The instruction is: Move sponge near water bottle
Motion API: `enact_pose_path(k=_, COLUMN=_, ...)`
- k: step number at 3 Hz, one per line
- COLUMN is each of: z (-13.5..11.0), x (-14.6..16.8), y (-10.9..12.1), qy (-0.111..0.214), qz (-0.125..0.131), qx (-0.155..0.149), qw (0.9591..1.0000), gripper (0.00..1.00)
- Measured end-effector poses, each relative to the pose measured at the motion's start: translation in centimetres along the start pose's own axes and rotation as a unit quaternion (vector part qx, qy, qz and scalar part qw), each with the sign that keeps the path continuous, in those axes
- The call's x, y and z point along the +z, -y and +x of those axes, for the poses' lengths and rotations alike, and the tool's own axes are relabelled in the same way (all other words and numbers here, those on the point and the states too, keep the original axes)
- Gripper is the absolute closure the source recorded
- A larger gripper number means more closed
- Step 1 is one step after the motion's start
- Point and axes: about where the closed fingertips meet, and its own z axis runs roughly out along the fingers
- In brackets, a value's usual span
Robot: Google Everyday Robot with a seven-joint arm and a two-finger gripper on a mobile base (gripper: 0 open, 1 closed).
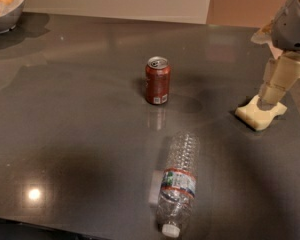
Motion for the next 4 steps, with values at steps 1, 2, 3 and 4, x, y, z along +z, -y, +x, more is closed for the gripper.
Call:
enact_pose_path(k=1, z=1.1, x=2.5, y=3.3, qy=0.0, qz=-0.016, qx=-0.007, qw=0.9999, gripper=0.0)
enact_pose_path(k=2, z=2.5, x=4.5, y=4.3, qy=-0.009, qz=-0.035, qx=-0.015, qw=0.9992, gripper=0.0)
enact_pose_path(k=3, z=4.3, x=6.5, y=4.4, qy=-0.023, qz=-0.055, qx=-0.025, qw=0.9979, gripper=0.0)
enact_pose_path(k=4, z=5.7, x=8.8, y=3.6, qy=-0.029, qz=-0.079, qx=-0.042, qw=0.9956, gripper=0.0)
